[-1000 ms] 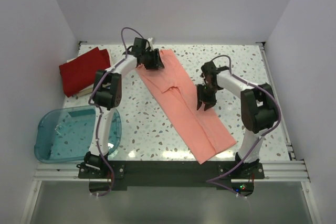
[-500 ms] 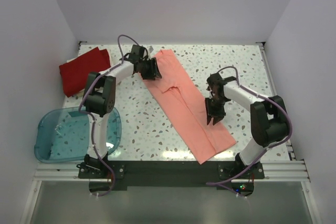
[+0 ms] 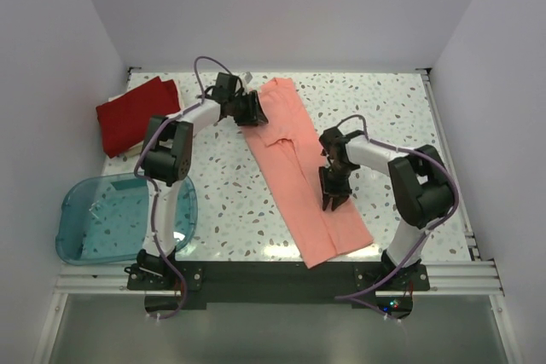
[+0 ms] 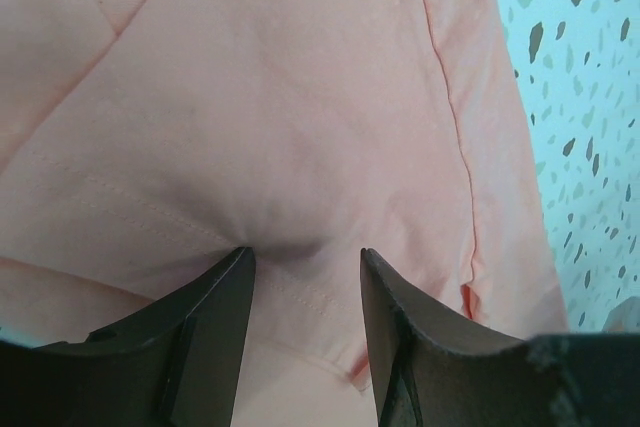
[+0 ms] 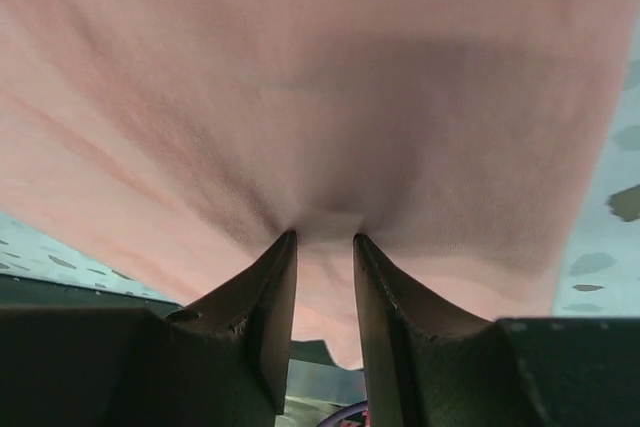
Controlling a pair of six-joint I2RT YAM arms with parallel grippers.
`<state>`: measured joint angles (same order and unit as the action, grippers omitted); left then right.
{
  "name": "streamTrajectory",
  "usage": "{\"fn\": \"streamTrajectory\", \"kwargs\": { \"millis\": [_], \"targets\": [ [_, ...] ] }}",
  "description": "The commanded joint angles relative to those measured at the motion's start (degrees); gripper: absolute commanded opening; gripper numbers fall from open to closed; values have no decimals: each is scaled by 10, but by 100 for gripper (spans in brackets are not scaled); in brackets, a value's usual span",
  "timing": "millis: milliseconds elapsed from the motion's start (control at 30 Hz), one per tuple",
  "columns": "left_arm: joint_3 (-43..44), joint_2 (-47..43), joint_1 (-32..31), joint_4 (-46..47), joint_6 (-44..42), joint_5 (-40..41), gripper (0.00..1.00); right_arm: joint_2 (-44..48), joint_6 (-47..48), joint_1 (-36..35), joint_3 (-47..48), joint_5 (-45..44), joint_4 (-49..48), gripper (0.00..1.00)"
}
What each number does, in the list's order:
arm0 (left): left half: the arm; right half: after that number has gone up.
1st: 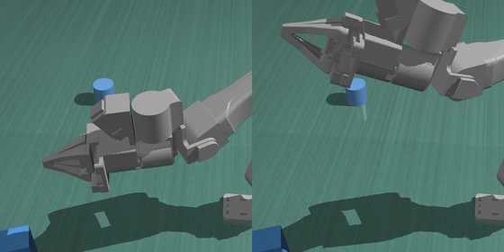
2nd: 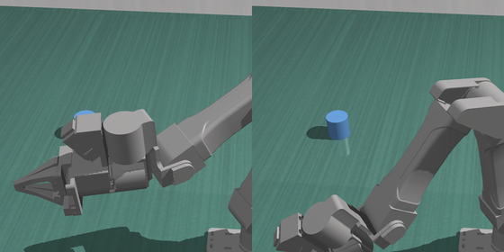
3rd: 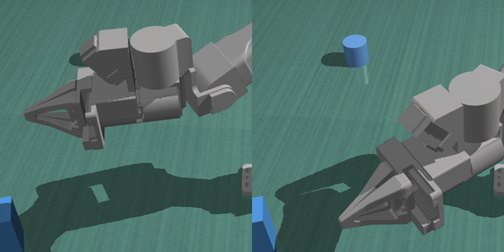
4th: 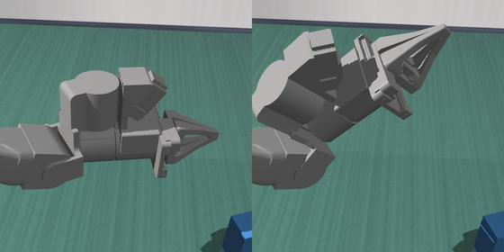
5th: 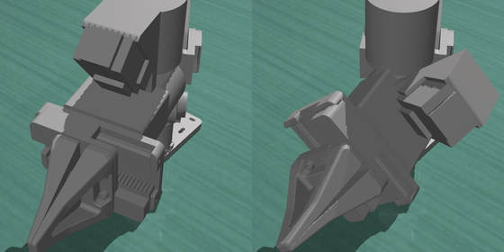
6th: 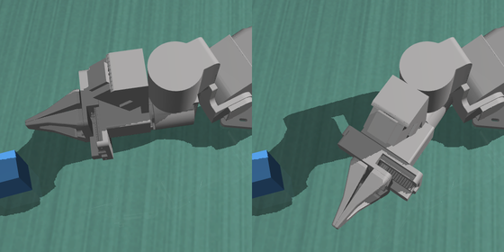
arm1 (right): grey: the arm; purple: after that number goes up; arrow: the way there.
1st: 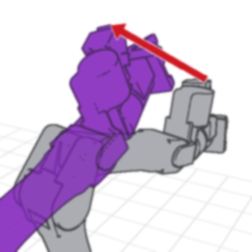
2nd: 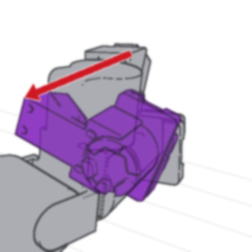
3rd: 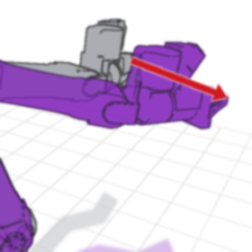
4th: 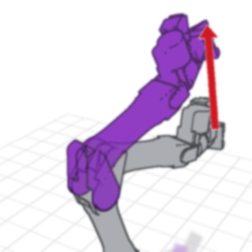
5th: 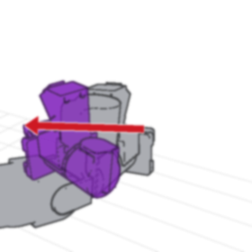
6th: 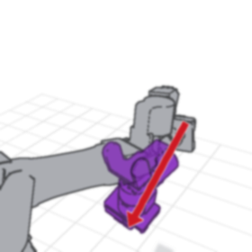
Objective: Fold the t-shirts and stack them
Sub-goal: Fold the tshirt
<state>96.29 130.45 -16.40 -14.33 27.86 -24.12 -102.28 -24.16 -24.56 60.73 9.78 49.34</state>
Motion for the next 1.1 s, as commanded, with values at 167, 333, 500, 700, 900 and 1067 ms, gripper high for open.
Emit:
{"fn": "streamTrajectory", "kwargs": {
  "millis": [167, 333, 500, 700, 900, 1067],
  "targets": [
    [72, 103, 2, -1, -39, 24, 52, -49, -78, -81, 8, 30, -53, 33],
    [113, 139, 7, 13, -37, 14, 52, -80, -94, -104, 67, 38, -50, 34],
    [133, 158, 12, 36, -26, 11, 52, -131, -97, -119, 134, 47, -37, 35],
    [161, 175, 12, 71, -20, -20, 52, -152, -92, -131, 189, 52, -21, 39],
    [147, 109, 8, 124, -18, -45, 54, -79, -72, -131, 203, 30, 33, 43],
    [118, 37, 4, 167, -9, -64, 56, 4, -60, -131, 135, 8, 83, 47]
  ]
}}
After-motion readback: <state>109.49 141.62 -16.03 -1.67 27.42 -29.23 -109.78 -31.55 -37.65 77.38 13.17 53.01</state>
